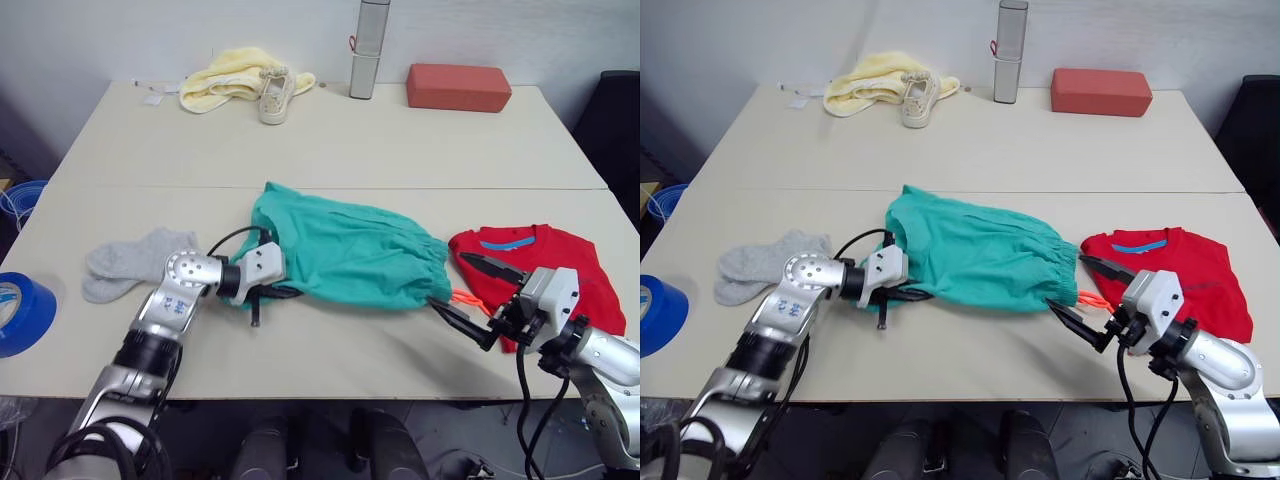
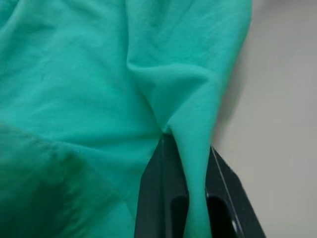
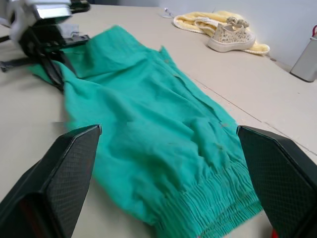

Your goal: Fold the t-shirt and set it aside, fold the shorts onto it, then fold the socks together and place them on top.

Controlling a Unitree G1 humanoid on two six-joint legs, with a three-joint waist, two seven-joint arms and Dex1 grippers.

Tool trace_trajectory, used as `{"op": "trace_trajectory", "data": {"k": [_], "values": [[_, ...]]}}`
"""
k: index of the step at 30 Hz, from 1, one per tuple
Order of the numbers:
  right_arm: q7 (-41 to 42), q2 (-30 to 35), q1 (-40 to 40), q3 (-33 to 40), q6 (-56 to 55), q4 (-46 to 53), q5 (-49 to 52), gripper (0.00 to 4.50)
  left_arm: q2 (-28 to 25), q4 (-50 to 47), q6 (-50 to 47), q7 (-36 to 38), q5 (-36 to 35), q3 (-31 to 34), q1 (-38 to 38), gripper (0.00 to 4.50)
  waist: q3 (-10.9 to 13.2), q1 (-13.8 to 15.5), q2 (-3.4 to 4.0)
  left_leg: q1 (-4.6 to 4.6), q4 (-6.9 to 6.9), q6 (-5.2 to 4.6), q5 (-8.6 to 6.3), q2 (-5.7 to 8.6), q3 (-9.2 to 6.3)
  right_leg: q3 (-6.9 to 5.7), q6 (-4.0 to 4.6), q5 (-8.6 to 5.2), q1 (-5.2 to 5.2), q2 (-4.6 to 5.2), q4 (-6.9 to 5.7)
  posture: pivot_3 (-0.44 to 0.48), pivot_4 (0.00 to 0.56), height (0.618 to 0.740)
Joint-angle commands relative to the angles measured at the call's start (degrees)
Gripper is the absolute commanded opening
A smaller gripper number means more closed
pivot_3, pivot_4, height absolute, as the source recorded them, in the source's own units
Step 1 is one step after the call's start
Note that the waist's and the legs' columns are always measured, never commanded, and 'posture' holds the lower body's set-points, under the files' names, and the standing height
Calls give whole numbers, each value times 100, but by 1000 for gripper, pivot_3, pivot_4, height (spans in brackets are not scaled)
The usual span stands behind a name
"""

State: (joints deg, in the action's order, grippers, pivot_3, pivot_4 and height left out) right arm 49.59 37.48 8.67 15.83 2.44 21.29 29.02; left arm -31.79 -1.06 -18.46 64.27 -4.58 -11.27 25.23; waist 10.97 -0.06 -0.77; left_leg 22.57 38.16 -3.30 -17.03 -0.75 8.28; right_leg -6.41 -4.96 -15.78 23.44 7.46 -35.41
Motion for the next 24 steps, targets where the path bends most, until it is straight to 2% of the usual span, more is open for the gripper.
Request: {"op": "trace_trajectory", "data": {"k": [1,6,7,10,13,19,23,24], "values": [[56,28,119,126,-24,209,71,4500,-16,-1437,-909,-437,-231,46,-487,57,0,16,0,-2,0,0,-1,0,0,2,0,0,-1,2,10,0,150,740],[194,21,299,56,-102,179,-9,4500,321,-2461,-1895,-1137,-501,-14,-1172,57,0,45,0,-8,-1,23,-14,1,-1,10,0,0,-4,6,9,0,150,740],[227,27,316,59,-88,178,10,4500,357,-2551,-1933,-1250,-509,-2,-1261,465,0,45,0,-8,-1,27,-16,1,-1,11,1,0,-3,5,9,0,150,740],[296,41,361,138,-59,181,85,4500,375,-2617,-1643,-1401,-624,238,-1444,1225,0,49,0,-12,-4,26,-14,0,0,11,5,-3,-2,4,7,0,150,740],[319,57,383,230,57,236,239,4500,225,-2572,-1020,-922,-1088,557,-1559,2160,0,58,1,-14,-4,38,-21,-2,0,11,9,-5,-2,4,6,0,150,740],[440,198,410,368,647,746,1052,4500,-303,-2355,-992,-42,-2449,1565,-1756,2160,2,52,4,-15,-8,50,-27,-8,0,11,21,-12,4,4,6,0,150,740],[431,311,113,260,955,869,1275,4500,-281,-2368,-1392,-39,-3392,1978,-1588,2160,1,53,4,-16,-6,50,-27,-8,-1,11,21,-12,1,5,7,0,150,740],[396,289,-22,151,1029,880,1296,4500,-260,-2410,-1441,-82,-3487,1950,-1550,1980,1,61,5,-16,-6,50,-27,-8,-1,11,21,-12,0,5,7,0,150,740]]}}
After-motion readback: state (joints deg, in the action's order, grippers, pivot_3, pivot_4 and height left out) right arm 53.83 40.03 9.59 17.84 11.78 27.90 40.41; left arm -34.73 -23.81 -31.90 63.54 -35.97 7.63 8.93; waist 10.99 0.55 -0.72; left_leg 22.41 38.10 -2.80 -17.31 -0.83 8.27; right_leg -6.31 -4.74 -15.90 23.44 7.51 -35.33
